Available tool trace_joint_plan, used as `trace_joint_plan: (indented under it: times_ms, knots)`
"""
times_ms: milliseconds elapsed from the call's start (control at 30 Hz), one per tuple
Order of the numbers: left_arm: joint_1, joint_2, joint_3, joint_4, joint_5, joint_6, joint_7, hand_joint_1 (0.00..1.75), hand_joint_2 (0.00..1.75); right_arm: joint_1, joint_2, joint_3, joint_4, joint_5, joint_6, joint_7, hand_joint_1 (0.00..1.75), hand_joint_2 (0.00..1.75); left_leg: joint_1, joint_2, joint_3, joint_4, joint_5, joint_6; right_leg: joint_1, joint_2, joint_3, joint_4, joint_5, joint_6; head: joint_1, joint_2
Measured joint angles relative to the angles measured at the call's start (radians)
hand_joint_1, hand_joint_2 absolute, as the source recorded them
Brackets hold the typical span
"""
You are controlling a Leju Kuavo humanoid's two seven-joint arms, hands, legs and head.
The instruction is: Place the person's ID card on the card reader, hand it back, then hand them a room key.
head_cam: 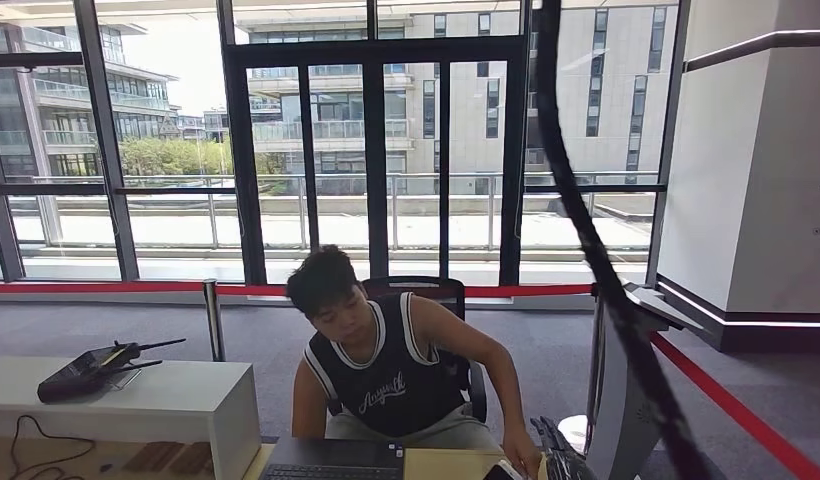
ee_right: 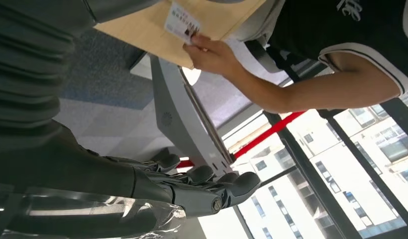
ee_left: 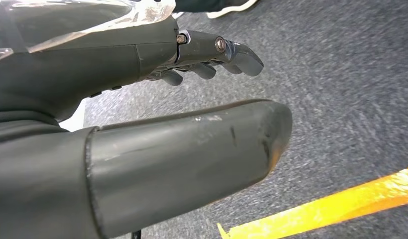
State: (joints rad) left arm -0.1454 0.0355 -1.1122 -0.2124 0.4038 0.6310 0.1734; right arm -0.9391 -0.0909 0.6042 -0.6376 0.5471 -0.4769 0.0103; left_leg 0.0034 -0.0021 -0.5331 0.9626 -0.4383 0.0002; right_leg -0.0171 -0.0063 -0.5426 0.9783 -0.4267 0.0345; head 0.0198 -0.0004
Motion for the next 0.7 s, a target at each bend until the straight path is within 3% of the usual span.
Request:
trace_joint_plan:
  times_ms: [133, 400, 700]
  knots:
    - [0.019, 0.009, 0.001, 0.0, 0.02, 0.008, 0.004, 0.0, 0.0, 0.061, -0.012, -0.02, -0.061, -0.088, 0.048, -0.023, 0.0, 1.75, 0.0, 0.0, 0.0, 0.0, 0.0, 0.0, 0.0, 0.0, 0.0, 0.0, 0.0, 0.0, 0.0, 0.0]
    - [0.028, 0.033, 0.002, 0.001, 0.037, 0.008, 0.016, 0.0, 0.0, 0.227, -0.064, -0.025, -0.238, -0.044, 0.031, 0.007, 0.0, 1.75, 0.0, 0.0, 0.0, 0.0, 0.0, 0.0, 0.0, 0.0, 0.0, 0.0, 0.0, 0.0, 0.0, 0.0]
    - [0.029, 0.037, 0.007, 0.001, 0.057, 0.012, 0.018, 0.0, 0.0, 0.38, -0.086, -0.014, -0.41, -0.083, 0.054, -0.028, 0.0, 1.75, 0.0, 0.0, 0.0, 0.0, 0.0, 0.0, 0.0, 0.0, 0.0, 0.0, 0.0, 0.0, 0.0, 0.0]
